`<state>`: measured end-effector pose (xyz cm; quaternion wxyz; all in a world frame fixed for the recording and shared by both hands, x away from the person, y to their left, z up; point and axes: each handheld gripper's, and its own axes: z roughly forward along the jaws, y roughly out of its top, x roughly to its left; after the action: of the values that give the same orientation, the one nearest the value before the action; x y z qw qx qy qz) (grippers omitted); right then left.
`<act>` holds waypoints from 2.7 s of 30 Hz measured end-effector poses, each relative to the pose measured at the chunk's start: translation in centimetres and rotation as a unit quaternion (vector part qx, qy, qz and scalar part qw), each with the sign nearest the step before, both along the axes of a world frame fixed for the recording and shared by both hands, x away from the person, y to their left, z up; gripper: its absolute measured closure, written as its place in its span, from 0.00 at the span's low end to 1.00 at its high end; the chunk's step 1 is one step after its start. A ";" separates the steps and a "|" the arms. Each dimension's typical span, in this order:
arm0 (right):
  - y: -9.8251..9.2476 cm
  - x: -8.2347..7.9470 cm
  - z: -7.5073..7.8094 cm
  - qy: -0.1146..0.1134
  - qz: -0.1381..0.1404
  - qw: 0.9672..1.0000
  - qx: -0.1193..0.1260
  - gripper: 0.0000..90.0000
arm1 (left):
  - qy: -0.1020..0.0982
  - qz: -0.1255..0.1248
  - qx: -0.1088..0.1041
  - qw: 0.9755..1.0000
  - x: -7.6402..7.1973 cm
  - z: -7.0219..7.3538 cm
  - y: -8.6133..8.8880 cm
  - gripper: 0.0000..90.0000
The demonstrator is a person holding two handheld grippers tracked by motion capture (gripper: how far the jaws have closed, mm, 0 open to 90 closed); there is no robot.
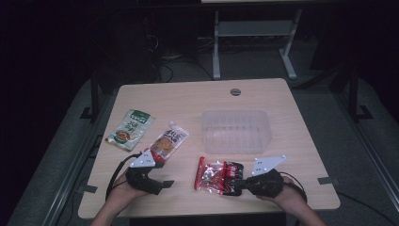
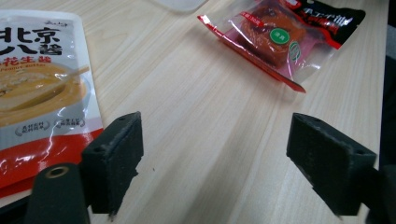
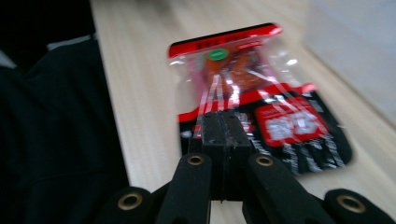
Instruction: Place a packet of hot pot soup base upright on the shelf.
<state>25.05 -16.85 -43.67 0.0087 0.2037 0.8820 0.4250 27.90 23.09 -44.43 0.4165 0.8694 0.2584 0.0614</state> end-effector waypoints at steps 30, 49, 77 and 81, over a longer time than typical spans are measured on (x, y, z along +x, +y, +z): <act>0.3 -0.2 -1.6 0.026 0.039 0.997 -0.063 1.00 | 0.021 -0.054 -0.009 0.998 3.8 1.3 -7.2 0.90; -3.8 1.9 -0.8 0.041 -0.046 0.998 -0.019 0.67 | 0.011 -0.087 0.007 0.996 2.3 1.4 -8.1 1.00; -4.0 2.6 -0.8 0.042 -0.105 0.994 -0.009 0.21 | 0.029 -0.098 0.065 0.993 2.6 -1.1 -9.6 1.00; -3.9 2.7 -0.6 0.042 -0.104 0.994 0.003 0.20 | 0.030 -0.098 0.065 0.993 2.7 -1.4 -9.6 1.00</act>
<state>27.76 -20.71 -44.23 0.0156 0.3115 0.8546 0.4152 30.57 13.47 -45.81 0.3554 0.9172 0.1799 0.0112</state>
